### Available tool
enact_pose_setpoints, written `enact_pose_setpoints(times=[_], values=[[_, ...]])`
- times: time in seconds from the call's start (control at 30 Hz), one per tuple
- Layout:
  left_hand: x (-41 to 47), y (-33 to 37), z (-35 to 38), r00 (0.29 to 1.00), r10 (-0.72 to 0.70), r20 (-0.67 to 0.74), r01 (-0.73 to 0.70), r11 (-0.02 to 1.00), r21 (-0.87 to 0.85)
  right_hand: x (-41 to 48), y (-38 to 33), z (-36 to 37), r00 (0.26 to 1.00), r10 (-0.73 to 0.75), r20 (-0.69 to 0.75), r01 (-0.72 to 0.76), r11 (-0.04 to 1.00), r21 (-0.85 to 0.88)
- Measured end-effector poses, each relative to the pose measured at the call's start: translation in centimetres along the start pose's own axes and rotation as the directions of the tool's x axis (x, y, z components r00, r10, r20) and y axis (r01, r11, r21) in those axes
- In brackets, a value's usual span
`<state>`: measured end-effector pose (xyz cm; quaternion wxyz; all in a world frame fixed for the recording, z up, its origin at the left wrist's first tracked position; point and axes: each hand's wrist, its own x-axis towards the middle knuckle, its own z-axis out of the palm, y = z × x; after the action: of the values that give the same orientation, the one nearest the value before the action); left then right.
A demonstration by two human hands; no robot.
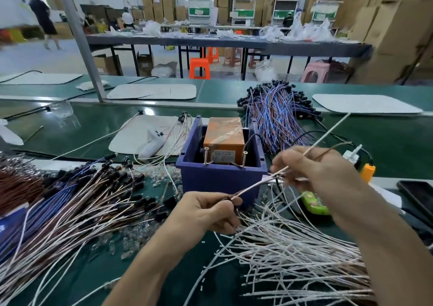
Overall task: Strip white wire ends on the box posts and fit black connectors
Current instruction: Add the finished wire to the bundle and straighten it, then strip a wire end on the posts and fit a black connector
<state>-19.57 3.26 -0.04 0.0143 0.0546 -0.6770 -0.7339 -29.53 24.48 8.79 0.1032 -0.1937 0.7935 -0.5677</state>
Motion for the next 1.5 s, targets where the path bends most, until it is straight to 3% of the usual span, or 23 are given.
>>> enact_pose_setpoints(times=[0.1, 0.17, 0.27, 0.37, 0.57, 0.7, 0.9, 1.03, 1.23, 1.37, 1.5], values=[[0.1, -0.4, 0.5, 0.999, -0.048, -0.009, 0.048, 0.997, 0.055, -2.3, 0.9, -1.7, 0.979, 0.172, 0.107, -0.103, 0.876, -0.471], [0.3, -0.7, 0.7, 0.997, -0.079, 0.01, 0.077, 0.99, 0.119, -3.8, 1.2, -1.7, 0.965, 0.183, 0.19, -0.051, 0.836, -0.546], [0.5, -1.1, 0.7, 0.992, -0.107, 0.066, 0.091, 0.974, 0.209, -5.0, 2.1, 1.2, 0.991, -0.115, 0.072, 0.133, 0.925, -0.357], [0.5, -1.2, 0.9, 0.992, -0.092, 0.09, 0.075, 0.982, 0.176, -5.0, 3.8, 5.5, 0.958, -0.287, 0.013, 0.266, 0.868, -0.42], [0.4, -1.7, 0.0, 0.989, -0.112, 0.096, 0.099, 0.987, 0.129, -4.0, 7.5, 8.8, 0.96, -0.28, 0.014, 0.257, 0.859, -0.443], [0.8, -2.1, 0.4, 0.994, -0.018, -0.112, 0.043, 0.973, 0.227, -3.5, 8.5, 8.4, 0.966, -0.257, -0.025, 0.233, 0.911, -0.341], [0.9, -2.6, 0.6, 0.975, 0.059, -0.212, -0.012, 0.976, 0.218, -3.6, 9.1, 8.0, 0.962, -0.272, 0.015, 0.264, 0.915, -0.305], [0.7, -2.6, 0.9, 0.97, 0.12, -0.21, -0.038, 0.933, 0.359, -3.6, 9.3, 7.8, 0.965, -0.261, 0.006, 0.256, 0.94, -0.225], [0.0, -2.8, 2.2, 0.918, 0.353, -0.181, -0.167, 0.756, 0.633, -3.5, 9.3, 7.9, 0.962, -0.259, 0.085, 0.267, 0.959, -0.1], [0.2, -2.6, 2.6, 0.936, 0.32, -0.146, -0.2, 0.826, 0.527, -3.5, 9.1, 7.5, 0.963, -0.238, 0.125, 0.247, 0.968, -0.056], [0.8, -2.7, 2.9, 0.97, 0.214, -0.116, -0.176, 0.946, 0.271, -3.7, 8.5, 7.3, 0.961, -0.238, 0.144, 0.233, 0.971, 0.046]])
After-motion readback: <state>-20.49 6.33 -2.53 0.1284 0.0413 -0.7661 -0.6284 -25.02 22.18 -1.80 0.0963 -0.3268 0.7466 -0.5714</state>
